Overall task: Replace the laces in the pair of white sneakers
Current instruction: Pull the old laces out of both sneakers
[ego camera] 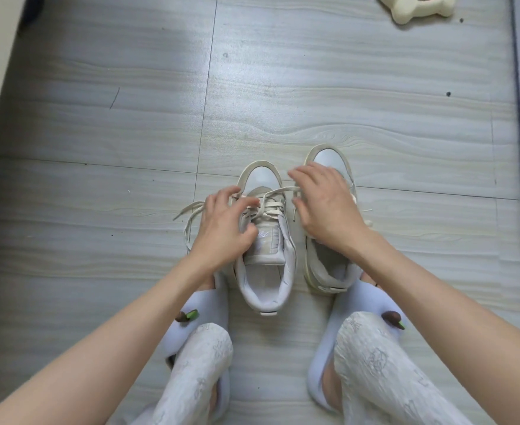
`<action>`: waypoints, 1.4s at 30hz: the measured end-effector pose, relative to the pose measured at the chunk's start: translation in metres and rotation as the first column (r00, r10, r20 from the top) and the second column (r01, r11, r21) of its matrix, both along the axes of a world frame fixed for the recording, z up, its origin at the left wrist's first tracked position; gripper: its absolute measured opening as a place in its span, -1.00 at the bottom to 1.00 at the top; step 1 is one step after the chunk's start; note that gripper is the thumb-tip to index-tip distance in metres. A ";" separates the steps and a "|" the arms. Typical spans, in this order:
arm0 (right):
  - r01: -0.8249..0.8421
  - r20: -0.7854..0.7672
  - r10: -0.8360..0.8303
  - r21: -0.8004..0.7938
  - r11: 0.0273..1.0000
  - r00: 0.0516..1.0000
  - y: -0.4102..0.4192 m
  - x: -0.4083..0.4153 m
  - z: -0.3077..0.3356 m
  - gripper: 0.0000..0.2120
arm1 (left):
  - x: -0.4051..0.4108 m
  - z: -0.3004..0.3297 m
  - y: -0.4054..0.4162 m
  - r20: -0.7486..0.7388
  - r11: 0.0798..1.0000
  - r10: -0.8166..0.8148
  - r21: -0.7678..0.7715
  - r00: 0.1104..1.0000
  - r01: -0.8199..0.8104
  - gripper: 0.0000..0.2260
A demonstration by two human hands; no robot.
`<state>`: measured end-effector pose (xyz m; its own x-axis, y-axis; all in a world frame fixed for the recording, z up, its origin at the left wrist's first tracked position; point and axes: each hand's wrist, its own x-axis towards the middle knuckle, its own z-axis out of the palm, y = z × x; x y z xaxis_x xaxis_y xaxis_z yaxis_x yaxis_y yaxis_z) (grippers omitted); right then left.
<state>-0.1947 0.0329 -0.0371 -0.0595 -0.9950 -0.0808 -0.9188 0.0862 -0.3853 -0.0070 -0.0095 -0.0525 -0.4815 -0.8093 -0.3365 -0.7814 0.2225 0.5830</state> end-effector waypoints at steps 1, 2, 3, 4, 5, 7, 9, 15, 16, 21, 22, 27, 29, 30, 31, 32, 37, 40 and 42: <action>-0.082 -0.041 0.086 0.076 0.994 0.995 -0.005 0.005 -0.001 -0.55 | -0.002 0.000 -0.003 0.040 0.999 -0.037 -0.029 0.998 0.038 -0.66; -0.143 -0.075 0.157 0.166 0.976 0.985 -0.009 0.009 -0.003 -0.50 | -0.003 0.000 -0.006 0.065 0.995 -0.065 -0.066 0.996 0.069 -0.73; -0.176 -0.114 0.205 0.226 0.958 0.972 -0.012 0.011 -0.005 -0.46 | -0.004 0.000 -0.009 0.075 0.989 -0.085 -0.112 0.994 0.093 -0.80; -0.187 -0.147 0.233 0.273 0.944 0.961 -0.015 0.012 -0.008 -0.46 | -0.004 -0.001 -0.011 0.075 0.981 -0.103 -0.158 0.992 0.114 -0.85; -0.175 -0.162 0.230 0.295 0.939 0.960 -0.017 0.012 -0.008 -0.48 | -0.004 -0.001 -0.013 0.075 0.972 -0.119 -0.194 0.990 0.131 -0.88; -0.139 -0.158 0.184 0.259 0.956 0.970 -0.019 0.009 -0.007 -0.63 | -0.003 0.001 -0.015 0.084 0.967 -0.135 -0.207 0.987 0.150 -0.86; -0.131 -0.097 0.154 0.214 0.968 0.983 -0.016 0.008 -0.003 -0.73 | -0.003 0.004 -0.015 0.073 0.977 -0.126 -0.165 0.989 0.137 -0.85; -0.111 0.112 0.083 0.272 0.956 0.990 0.009 0.014 0.014 -0.75 | 0.002 0.025 -0.002 -0.071 0.985 -0.044 0.163 0.997 0.055 -0.81; -0.124 0.115 0.096 0.266 0.956 0.989 0.013 0.013 0.016 -0.75 | 0.005 0.029 0.000 -0.079 0.979 -0.050 0.192 0.996 0.064 -0.83; -0.212 0.058 0.204 0.316 0.925 0.977 0.021 0.009 0.023 -0.74 | 0.019 0.041 0.013 -0.091 0.946 -0.086 0.306 0.992 0.111 -0.90; -0.224 0.048 0.220 0.328 0.918 0.974 0.022 0.010 0.023 -0.74 | 0.020 0.042 0.015 -0.100 0.946 -0.084 0.305 0.991 0.111 -0.91; -0.249 0.026 0.252 0.287 0.925 0.967 0.024 0.013 0.026 -0.77 | 0.018 0.046 0.022 -0.104 0.966 -0.132 0.210 0.986 0.151 -0.91; -0.245 0.080 0.232 0.237 0.940 0.969 0.028 0.016 0.031 -0.75 | 0.018 0.048 0.024 -0.082 0.960 -0.195 0.190 0.977 0.207 -0.84; -0.245 0.112 0.223 0.254 0.936 0.968 0.030 0.020 0.035 -0.76 | 0.020 0.049 0.024 -0.094 0.952 -0.220 0.195 0.971 0.235 -0.77; -0.244 0.151 0.207 0.291 0.925 0.967 0.033 0.024 0.038 -0.78 | 0.021 0.050 0.025 -0.127 0.943 -0.233 0.213 0.964 0.256 -0.69; -0.242 0.203 0.181 0.334 0.911 0.962 0.036 0.027 0.041 -0.80 | 0.023 0.051 0.026 -0.157 0.933 -0.244 0.232 0.957 0.276 -0.64; -0.311 0.315 0.177 0.449 0.838 0.932 0.042 0.031 0.044 -0.79 | 0.032 0.054 0.030 -0.061 0.897 -0.401 0.176 0.914 0.405 -0.56; -0.191 0.319 0.090 0.301 0.934 0.944 0.043 0.028 0.037 -0.81 | 0.034 0.048 0.029 -0.059 0.935 -0.352 0.021 0.934 0.354 -0.56; -0.083 0.300 0.031 0.162 0.983 0.953 0.042 0.028 0.031 -0.84 | 0.033 0.038 0.026 -0.096 0.970 -0.240 -0.054 0.966 0.235 -0.63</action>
